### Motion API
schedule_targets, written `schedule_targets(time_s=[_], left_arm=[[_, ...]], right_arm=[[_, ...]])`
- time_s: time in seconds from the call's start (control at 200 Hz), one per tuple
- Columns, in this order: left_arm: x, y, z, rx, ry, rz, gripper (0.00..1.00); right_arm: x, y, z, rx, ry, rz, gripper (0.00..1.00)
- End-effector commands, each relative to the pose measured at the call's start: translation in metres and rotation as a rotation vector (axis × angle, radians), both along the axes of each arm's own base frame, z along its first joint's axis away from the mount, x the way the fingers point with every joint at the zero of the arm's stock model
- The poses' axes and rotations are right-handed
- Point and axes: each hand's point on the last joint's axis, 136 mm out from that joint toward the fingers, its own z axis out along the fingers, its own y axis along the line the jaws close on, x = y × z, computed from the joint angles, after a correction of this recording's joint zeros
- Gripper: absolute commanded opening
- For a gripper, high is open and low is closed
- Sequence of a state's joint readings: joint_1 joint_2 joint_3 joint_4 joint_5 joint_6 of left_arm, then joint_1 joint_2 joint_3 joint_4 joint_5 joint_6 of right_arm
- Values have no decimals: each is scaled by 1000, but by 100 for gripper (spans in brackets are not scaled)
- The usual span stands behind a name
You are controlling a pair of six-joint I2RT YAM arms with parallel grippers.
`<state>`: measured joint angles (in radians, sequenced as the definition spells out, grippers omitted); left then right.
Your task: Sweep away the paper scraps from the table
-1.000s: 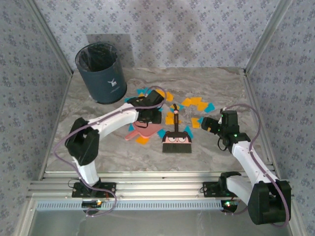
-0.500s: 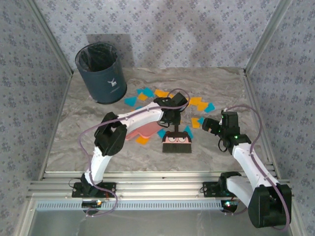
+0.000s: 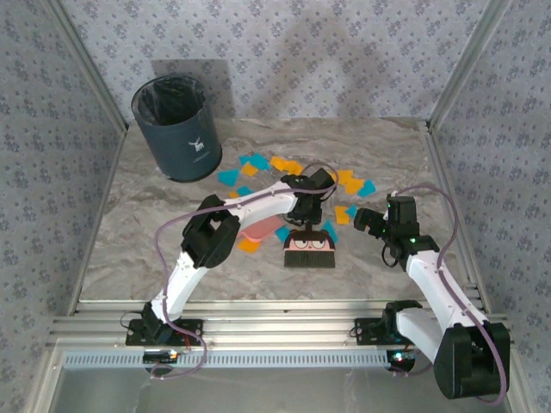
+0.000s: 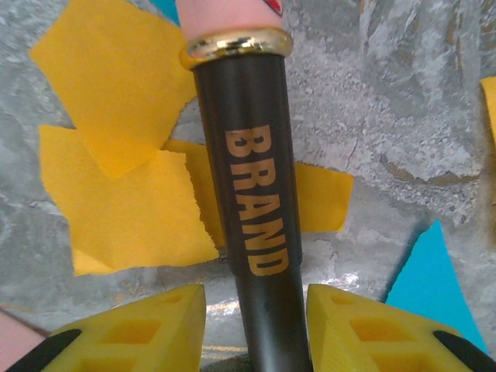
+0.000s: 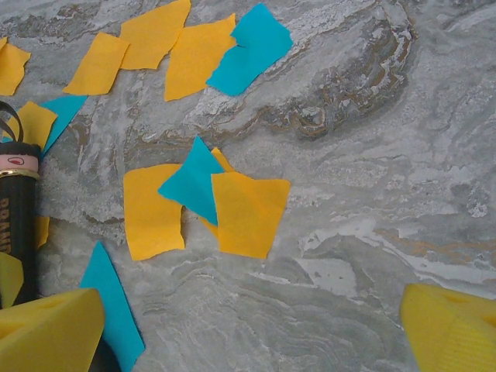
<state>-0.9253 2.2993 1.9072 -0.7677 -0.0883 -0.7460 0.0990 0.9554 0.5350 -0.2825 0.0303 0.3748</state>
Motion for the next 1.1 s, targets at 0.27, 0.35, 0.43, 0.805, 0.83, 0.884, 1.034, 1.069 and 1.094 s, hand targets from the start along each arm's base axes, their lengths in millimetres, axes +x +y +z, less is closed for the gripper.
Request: schedule_targets(time_s=[0.27, 0.35, 0.43, 0.805, 0.83, 0.884, 1.034, 1.069, 1.094], left_arm=[[-8, -13, -5, -14, 53, -23, 37], [-9, -13, -8, -6, 58, -25, 37], [-10, -12, -10, 4, 62, -26, 38], [-17, -2, -23, 104, 69, -45, 37], [-17, -1, -24, 110, 70, -44, 36], [-16, 1, -24, 121, 66, -40, 36], [-17, 2, -25, 135, 60, -38, 35], [-17, 2, -24, 138, 55, -37, 35], [-17, 3, -24, 142, 53, -36, 34]], right_arm=[[-6, -3, -6, -3, 25, -23, 100], [-6, -4, -7, -3, 27, -23, 100], [-6, -4, -7, -5, 31, -23, 100], [-6, -3, -11, 0, 41, -25, 100], [-6, -3, -10, 0, 41, -26, 100], [-6, -3, -11, 0, 42, -26, 100], [-6, -4, -11, 0, 44, -27, 100], [-6, -4, -10, 0, 42, -27, 100], [-6, -4, -11, -2, 42, -27, 100]])
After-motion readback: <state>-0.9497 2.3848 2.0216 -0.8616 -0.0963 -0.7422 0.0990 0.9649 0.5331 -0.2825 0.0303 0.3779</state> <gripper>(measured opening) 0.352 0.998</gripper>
